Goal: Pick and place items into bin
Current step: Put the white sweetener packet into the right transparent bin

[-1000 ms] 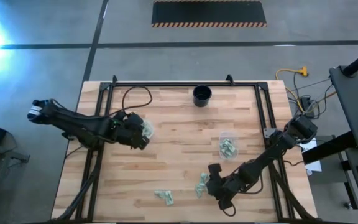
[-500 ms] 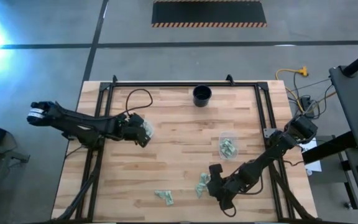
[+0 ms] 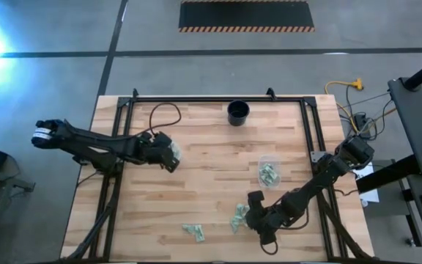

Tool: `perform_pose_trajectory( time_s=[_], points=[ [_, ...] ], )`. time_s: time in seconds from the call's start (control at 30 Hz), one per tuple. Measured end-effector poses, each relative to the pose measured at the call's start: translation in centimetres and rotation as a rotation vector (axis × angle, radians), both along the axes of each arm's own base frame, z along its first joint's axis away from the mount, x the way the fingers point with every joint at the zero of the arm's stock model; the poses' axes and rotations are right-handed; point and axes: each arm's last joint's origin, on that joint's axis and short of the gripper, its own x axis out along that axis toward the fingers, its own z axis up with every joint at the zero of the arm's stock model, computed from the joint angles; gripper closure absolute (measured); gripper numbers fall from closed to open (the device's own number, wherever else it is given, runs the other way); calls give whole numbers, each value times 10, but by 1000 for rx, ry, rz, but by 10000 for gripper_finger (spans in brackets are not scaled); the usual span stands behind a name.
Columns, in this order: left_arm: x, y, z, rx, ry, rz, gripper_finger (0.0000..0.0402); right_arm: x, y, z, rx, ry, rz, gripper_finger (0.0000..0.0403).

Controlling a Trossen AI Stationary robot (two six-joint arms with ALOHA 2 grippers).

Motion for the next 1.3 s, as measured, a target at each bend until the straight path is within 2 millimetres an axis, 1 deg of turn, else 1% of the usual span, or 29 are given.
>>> perform_pose_trajectory(
  time_s=[0.1,0.17,0.33,0.5,0.6,0.67,0.77,0.83,0.93,1.03,1.13,1.3],
  points=[
    [2,0,8,-4,-34,0,236,0,0,0,-1,-1,2,197],
    [3,0,17,-9,-73,-1,229,0,0,0,-3,-1,6,197],
    [3,0,41,-7,-153,-20,226,-1,1,-1,-7,0,16,197],
    [1,0,59,8,-213,-34,226,-1,7,-11,-43,21,55,197],
    [-1,0,62,11,-224,-32,226,2,9,-15,-49,28,45,197],
    [-2,0,63,11,-229,-32,226,4,9,-17,-68,16,-3,197],
    [-2,1,61,9,-227,-29,226,8,11,-14,-79,-24,-36,198],
    [-1,0,61,9,-232,-29,226,9,12,-15,-87,-25,-40,203],
    [0,0,61,6,-247,-29,226,9,12,-20,-101,-8,-41,220],
    [1,0,62,3,-258,-31,226,11,14,-19,-78,-15,-67,248],
    [1,0,62,1,-262,-33,226,12,14,-17,-67,-22,-88,286],
    [2,-3,63,-15,-273,-50,226,13,14,-13,-57,-31,-91,361]
  ],
)
